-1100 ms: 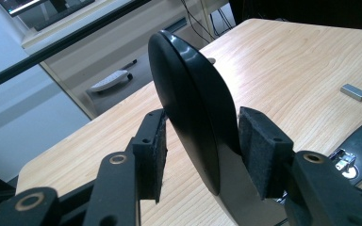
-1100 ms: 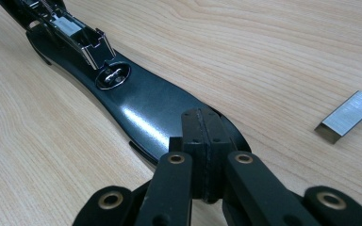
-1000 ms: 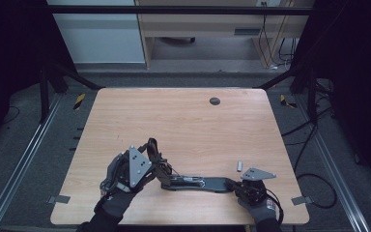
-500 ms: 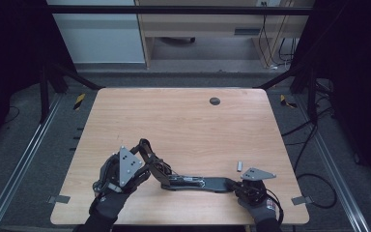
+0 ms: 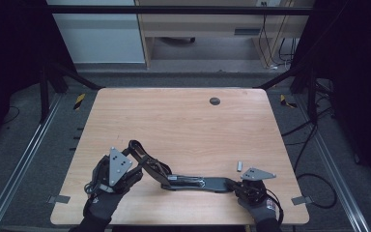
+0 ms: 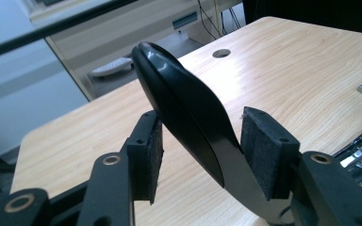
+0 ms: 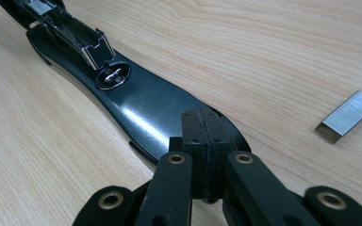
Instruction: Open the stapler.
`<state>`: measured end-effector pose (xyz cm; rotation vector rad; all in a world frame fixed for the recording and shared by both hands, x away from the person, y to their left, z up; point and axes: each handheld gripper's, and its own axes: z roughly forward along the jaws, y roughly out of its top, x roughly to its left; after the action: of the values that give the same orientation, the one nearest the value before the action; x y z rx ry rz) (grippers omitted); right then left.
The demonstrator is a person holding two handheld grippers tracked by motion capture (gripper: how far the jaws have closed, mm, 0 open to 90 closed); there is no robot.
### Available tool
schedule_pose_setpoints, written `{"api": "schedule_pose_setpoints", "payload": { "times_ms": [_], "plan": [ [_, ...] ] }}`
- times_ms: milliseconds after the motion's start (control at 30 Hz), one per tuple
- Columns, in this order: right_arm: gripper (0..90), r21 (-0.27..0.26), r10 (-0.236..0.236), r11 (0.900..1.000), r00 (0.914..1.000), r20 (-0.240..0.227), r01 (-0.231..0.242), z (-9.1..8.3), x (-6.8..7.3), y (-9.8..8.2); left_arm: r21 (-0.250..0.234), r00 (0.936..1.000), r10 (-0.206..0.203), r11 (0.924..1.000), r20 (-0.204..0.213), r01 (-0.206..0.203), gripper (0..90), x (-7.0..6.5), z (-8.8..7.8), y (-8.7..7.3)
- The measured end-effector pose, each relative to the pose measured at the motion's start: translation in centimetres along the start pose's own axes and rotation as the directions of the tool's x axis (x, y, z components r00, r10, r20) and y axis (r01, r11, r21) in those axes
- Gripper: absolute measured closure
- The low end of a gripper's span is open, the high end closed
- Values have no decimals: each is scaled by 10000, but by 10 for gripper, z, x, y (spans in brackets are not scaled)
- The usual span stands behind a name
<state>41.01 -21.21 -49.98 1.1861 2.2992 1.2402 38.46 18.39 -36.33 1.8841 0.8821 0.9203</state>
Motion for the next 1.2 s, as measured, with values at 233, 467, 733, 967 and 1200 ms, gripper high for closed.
{"api": "schedule_pose_setpoints", "payload": {
  "times_ms": [233,467,733,967,1200],
  "plan": [
    [900,2,2,10000,10000,1,-2,0,0,0,-16,9999,-126,9999,-43,126,482,3,-2,-5],
    [900,50,27,10000,10000,22,-27,0,0,1,15,9994,-281,9996,-180,281,467,5,-3,-12],
    [900,49,121,9999,9997,199,-122,-1,-2,0,47,9989,-438,9990,-156,439,458,8,-5,-16],
    [900,15,35,10000,9998,208,-35,0,-2,1,110,9987,-477,9988,-185,479,447,10,-6,-19],
    [892,43,-31,10000,9996,264,30,0,-2,1,155,9985,-479,9987,-250,483,428,11,-5,-22]
  ]
}}
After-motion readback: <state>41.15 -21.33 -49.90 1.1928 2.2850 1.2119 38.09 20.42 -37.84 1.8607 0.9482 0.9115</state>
